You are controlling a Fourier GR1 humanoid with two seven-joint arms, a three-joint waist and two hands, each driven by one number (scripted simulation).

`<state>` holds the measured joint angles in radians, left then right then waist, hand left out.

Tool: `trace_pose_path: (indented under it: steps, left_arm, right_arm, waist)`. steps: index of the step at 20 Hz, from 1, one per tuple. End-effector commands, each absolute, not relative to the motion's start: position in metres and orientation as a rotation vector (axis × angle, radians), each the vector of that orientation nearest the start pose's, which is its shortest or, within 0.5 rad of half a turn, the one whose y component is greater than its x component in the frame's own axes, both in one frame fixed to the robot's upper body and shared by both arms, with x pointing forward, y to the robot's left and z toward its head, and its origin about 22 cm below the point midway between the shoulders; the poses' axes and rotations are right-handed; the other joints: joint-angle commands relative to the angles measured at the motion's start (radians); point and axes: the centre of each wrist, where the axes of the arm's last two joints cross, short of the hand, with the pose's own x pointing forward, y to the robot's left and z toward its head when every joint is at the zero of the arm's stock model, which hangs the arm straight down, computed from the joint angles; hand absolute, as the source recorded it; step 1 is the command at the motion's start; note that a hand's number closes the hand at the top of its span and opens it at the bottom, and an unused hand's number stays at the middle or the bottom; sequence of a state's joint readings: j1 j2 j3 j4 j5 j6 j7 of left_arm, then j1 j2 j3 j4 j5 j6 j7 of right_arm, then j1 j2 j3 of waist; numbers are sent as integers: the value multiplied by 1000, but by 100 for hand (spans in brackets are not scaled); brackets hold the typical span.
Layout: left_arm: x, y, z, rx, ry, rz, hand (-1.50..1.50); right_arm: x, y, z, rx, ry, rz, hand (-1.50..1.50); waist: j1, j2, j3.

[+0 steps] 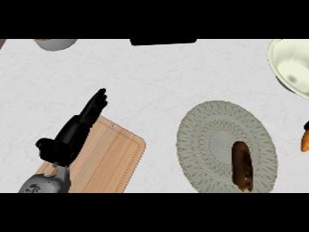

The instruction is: Pick the croissant from the placemat and place it in the bowl

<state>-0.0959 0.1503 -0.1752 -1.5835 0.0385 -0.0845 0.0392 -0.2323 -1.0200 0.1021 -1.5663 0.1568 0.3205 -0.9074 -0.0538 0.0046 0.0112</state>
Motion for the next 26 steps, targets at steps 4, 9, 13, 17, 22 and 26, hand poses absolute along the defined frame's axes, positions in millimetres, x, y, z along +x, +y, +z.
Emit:
trace_pose_path:
  steps: [4,9,13,17,22,26]
  left_arm:
    - [263,203,37,-173,-1617,-384,0]
    - [271,186,40,-207,-1610,-389,0]
    - [274,179,46,-235,-1628,-437,0]
    - [274,179,39,-238,-1615,-438,0]
    - [280,176,49,-264,-1612,-477,0]
    - [279,175,42,-265,-1598,-462,0]
  right_arm:
    - [272,-483,206,-138,-2189,1483,150]
    - [282,-500,195,-316,-2272,1377,150]
    - [301,-495,195,-375,-2261,1385,150]
    - [303,-492,177,-365,-1961,1638,150]
    - [308,-489,151,-216,-1723,1685,-150]
    - [319,-477,143,-78,-1833,1671,-150]
  waist:
    - [78,12,-3]
    - [109,20,-4]
    - [138,21,-5]
    - [151,26,-7]
    - [174,33,-6]
    - [157,27,-5]
